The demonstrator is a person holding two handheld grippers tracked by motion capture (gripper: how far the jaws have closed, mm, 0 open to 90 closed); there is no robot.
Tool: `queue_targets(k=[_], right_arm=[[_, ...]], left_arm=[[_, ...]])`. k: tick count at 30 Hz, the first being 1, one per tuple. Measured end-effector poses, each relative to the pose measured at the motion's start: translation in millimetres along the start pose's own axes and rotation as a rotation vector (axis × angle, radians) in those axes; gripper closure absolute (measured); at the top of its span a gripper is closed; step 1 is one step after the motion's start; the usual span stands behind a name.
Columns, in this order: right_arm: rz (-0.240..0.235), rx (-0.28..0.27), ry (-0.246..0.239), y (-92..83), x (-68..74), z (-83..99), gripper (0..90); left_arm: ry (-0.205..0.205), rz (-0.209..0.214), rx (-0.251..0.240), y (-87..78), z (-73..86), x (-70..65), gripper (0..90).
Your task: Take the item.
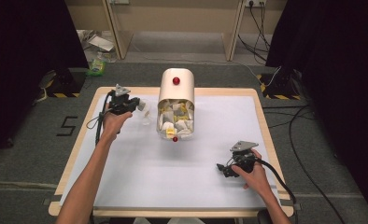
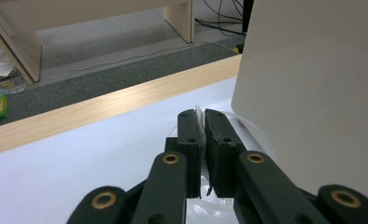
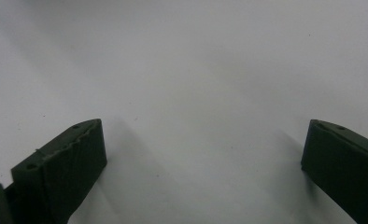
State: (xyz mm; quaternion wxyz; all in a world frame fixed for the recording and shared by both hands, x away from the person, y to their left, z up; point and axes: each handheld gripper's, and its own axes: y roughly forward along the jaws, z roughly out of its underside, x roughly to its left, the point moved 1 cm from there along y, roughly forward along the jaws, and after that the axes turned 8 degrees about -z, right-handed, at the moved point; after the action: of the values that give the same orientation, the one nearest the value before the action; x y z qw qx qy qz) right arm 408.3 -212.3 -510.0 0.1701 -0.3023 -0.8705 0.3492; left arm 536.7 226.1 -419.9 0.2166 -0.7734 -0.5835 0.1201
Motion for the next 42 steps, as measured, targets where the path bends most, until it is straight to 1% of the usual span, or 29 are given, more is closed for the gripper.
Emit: queue_targets(k=[10,15,18,21,24,30,32,35,37,40,42], right_arm=[[0.0,0.0,0.0,0.0,0.0,0.0,0.5],[0.0,0.0,0.0,0.0,0.0,0.0,0.5],[-0.001,0.0,0.001,0.0,0.0,0.0,0.5],[0.0,0.0,0.0,0.0,0.0,0.0,0.5],[0.0,0.0,0.001,0.0,0.0,0.0,0.5],[-0.001,0.0,0.001,0.0,0.0,0.0,0.5],[-0.001,-0.001,0.0,0.1,0.0,0.0,0.5],[0.0,-0.002,0.0,0.2,0.0,0.0,0.5],[0.0,-0.002,0.001,0.2,0.0,0.0,0.5],[0.0,-0.002,0.0,0.2,0.0,0.0,0.5],[-0.001,-0.002,0.001,0.2,-0.1,0.0,0.5]], left_arm=[[-0.003,0.002,0.01,6.8,2.6,-2.1,82.1],[-0.02,-0.004,0.002,5.3,1.6,-0.5,79.4],[-0.032,0.001,-0.005,3.7,0.8,0.5,77.5],[-0.032,0.005,-0.002,2.8,0.7,0.9,75.7],[-0.043,0.008,-0.004,1.6,0.7,2.0,73.1],[-0.072,0.022,0.0,-0.4,1.5,4.0,63.4],[-0.087,0.032,0.014,-0.5,1.9,4.7,56.9],[-0.106,0.029,0.027,-0.8,2.5,6.7,49.0],[-0.108,0.03,0.038,-1.1,3.2,7.5,45.2],[-0.1,0.03,0.072,-0.8,4.8,8.1,38.2],[-0.1,0.027,0.085,-1.0,5.9,7.7,33.7]])
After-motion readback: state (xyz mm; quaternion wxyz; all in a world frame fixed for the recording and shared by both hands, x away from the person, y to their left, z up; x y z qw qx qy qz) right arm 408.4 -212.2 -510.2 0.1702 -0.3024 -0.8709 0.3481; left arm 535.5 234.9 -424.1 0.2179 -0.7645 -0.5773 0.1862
